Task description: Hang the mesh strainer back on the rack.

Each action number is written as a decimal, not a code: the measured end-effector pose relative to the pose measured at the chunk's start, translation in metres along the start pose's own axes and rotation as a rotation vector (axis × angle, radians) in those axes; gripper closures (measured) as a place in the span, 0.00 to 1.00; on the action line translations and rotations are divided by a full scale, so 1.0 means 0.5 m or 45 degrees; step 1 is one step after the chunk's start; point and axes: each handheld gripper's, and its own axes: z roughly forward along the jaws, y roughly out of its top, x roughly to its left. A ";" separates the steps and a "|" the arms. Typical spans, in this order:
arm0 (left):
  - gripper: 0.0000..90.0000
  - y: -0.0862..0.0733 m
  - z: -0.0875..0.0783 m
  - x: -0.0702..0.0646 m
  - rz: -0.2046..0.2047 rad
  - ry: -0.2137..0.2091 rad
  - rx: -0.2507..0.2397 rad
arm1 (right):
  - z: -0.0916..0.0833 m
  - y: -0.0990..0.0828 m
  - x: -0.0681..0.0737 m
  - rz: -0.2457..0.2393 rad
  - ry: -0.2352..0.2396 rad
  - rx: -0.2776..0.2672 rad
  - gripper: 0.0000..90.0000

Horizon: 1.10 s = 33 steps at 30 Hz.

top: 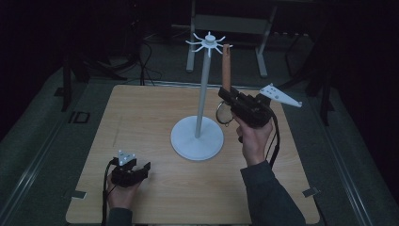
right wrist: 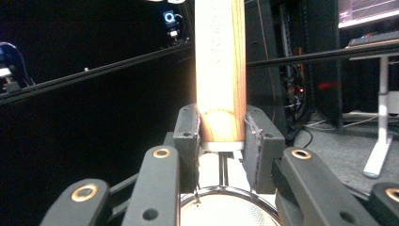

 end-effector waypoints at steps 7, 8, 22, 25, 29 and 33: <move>0.45 0.000 0.000 0.000 -0.001 -0.001 0.000 | 0.007 0.000 -0.005 0.030 0.030 0.007 0.77; 0.45 0.000 0.000 0.000 -0.001 0.000 0.000 | 0.008 0.000 -0.006 0.033 0.032 0.007 0.77; 0.45 0.000 -0.001 0.001 -0.002 0.000 0.000 | 0.021 0.002 -0.011 0.070 0.057 0.029 0.77; 0.45 0.000 0.000 0.000 0.001 -0.002 0.001 | 0.023 0.002 -0.011 0.066 0.061 0.034 0.77; 0.45 0.000 0.000 0.001 0.000 -0.002 0.001 | 0.025 0.002 -0.014 0.074 0.063 0.042 0.77; 0.45 0.000 0.000 0.001 0.000 -0.001 0.001 | 0.028 0.000 -0.016 0.083 0.068 0.059 0.77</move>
